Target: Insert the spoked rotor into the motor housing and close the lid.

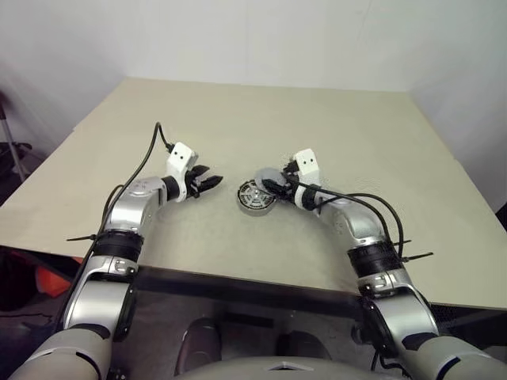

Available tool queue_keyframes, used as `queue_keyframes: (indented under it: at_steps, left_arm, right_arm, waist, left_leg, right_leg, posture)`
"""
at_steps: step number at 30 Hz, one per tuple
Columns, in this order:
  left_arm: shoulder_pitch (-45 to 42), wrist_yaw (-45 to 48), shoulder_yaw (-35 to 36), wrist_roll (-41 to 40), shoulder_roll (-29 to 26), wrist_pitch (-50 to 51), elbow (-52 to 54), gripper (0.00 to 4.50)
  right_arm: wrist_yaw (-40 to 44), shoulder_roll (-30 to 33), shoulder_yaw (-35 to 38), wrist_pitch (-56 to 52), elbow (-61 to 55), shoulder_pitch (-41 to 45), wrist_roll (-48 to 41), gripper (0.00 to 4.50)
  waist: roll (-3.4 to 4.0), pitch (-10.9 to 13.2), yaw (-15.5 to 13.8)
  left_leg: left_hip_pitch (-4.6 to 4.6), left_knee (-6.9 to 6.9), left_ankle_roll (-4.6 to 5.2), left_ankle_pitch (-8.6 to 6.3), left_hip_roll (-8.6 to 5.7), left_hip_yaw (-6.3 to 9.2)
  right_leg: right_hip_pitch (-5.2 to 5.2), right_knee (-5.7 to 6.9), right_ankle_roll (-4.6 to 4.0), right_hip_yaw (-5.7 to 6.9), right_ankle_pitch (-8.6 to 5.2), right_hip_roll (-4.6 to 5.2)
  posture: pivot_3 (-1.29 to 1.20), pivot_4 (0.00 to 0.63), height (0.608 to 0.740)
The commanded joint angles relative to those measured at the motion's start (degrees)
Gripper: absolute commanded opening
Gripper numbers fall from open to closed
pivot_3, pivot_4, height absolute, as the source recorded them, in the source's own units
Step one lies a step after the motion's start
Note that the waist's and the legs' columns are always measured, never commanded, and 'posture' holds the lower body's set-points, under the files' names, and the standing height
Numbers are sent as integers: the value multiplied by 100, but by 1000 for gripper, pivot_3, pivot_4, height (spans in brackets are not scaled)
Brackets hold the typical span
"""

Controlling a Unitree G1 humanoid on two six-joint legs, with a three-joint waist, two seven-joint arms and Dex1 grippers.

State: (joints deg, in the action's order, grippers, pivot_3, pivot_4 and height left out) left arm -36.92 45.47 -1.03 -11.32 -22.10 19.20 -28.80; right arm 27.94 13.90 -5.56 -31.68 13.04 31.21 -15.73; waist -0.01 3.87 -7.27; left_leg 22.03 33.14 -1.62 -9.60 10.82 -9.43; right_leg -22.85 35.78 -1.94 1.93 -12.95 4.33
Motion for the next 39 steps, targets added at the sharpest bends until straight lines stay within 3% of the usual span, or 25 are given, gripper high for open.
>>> queue_keyframes:
  at_steps: [1, 7, 14, 33, 39]
  left_arm:
    - [-103, -22, 106, -35, -39, -85, 115, 2950]
    - [-94, -5, 92, -35, -38, -60, 122, 2950]
    - [-113, 2, 80, -27, -29, -62, 97, 2950]
    - [-87, -16, 59, 7, -28, -50, 67, 2950]
    - [-85, -23, 61, 18, -24, -55, 57, 2950]
  right_arm:
    - [375, 193, -72, -59, -865, -99, -100, 2934]
    - [815, 504, -471, -199, -1393, -374, 62, 2934]
    - [804, 426, -747, -183, -1135, -378, 355, 2934]
    - [1396, 620, -956, -125, -1631, -737, 426, 2934]
    - [1238, 279, -367, -161, -1550, -543, 19, 2934]
  waist:
    - [0, 0, 1]
    - [0, 0, 1]
    - [0, 0, 7]
    - [0, 0, 12]
    - [0, 0, 20]
  left_leg:
    - [0, 0, 1, -1, 0, 0]
    - [-3, 1, 2, -1, 2, 2]
    - [-5, 2, 1, -1, 2, 3]
    - [-19, 2, 9, -5, 4, 12]
    - [-20, 2, 9, -5, 6, 13]
  right_leg:
    - [0, -1, 0, 0, 0, 0]
    - [3, 0, 0, 0, 0, 0]
    - [3, 1, 0, 0, 0, 0]
    - [16, -2, -1, -1, -1, 0]
    - [15, -1, -1, -2, -1, -1]
  posture:
    - [0, 0, 740]
    - [0, 0, 740]
    - [0, 0, 740]
    - [0, 0, 740]
    - [0, 0, 740]
